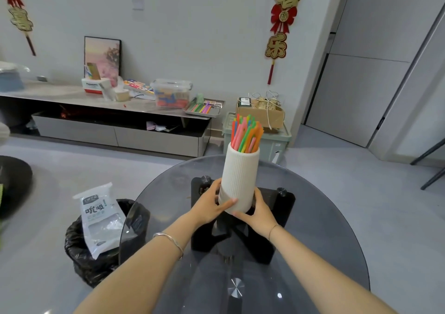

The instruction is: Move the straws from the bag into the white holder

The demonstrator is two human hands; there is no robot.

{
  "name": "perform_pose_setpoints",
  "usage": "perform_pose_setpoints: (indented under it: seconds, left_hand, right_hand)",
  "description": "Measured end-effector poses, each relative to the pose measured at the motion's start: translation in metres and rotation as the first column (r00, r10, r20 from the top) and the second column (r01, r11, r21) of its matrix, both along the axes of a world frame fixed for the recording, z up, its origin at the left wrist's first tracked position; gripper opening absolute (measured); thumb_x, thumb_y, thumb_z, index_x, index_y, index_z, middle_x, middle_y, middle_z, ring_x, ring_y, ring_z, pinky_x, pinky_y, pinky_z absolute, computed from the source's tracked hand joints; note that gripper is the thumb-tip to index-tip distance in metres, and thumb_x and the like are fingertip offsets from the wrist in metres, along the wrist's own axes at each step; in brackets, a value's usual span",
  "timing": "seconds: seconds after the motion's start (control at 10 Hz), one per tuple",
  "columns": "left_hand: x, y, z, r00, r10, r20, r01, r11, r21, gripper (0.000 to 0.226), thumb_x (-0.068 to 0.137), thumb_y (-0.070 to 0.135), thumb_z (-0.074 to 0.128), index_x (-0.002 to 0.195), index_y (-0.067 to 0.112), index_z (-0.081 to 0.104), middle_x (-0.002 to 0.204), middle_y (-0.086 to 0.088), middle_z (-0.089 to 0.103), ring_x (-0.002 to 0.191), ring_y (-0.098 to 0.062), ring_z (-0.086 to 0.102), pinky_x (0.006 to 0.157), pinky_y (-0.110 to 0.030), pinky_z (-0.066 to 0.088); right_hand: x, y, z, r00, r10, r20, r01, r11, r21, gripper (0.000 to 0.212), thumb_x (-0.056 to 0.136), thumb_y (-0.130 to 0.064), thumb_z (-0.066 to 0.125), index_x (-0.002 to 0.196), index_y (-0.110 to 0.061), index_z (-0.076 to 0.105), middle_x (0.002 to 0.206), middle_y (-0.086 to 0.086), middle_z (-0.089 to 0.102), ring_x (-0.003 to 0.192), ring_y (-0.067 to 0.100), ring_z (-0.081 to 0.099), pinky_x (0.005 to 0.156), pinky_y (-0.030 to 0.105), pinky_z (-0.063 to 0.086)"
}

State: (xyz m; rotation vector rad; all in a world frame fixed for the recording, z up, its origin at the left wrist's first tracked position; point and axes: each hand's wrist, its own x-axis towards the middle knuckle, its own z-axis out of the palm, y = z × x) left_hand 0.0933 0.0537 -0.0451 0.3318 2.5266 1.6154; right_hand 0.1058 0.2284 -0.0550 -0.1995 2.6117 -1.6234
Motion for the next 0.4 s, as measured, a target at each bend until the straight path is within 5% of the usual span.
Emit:
perform_pose_setpoints:
  seconds: [0.3, 0.4]
  left_hand:
    - [0.012, -0.015, 0.004, 1.0, 0.021, -0.017, -0.021, 1.0, -0.013, 0.08, 0.08, 0.048, 0.064, 0.146, 0.036, 0.02, 0.147, 0.006, 0.038, 0.135, -0.021, 0.039, 0.109, -0.044, 0.039]
    - [0.019, -0.019, 0.013, 0.979, 0.143, -0.148, -0.15, 0.988, -0.039, 0.084, 0.082, 0.057, 0.057, 0.15, 0.037, 0.012, 0.156, 0.008, 0.026, 0.143, -0.017, 0.027, 0.112, -0.039, 0.029]
  right_hand:
    - [0.01, -0.017, 0.013, 0.999, 0.013, 0.029, -0.014, 0.998, 0.055, 0.091, 0.072, -0.022, 0.077, 0.143, -0.031, 0.021, 0.142, -0.004, 0.04, 0.133, 0.02, 0.038, 0.107, 0.043, 0.036]
    - [0.024, -0.017, 0.047, 0.994, -0.063, -0.094, 0.066, 0.997, 0.034, 0.089, 0.079, -0.016, 0.071, 0.147, -0.026, 0.014, 0.153, 0.0, 0.026, 0.141, 0.021, 0.027, 0.113, 0.046, 0.028]
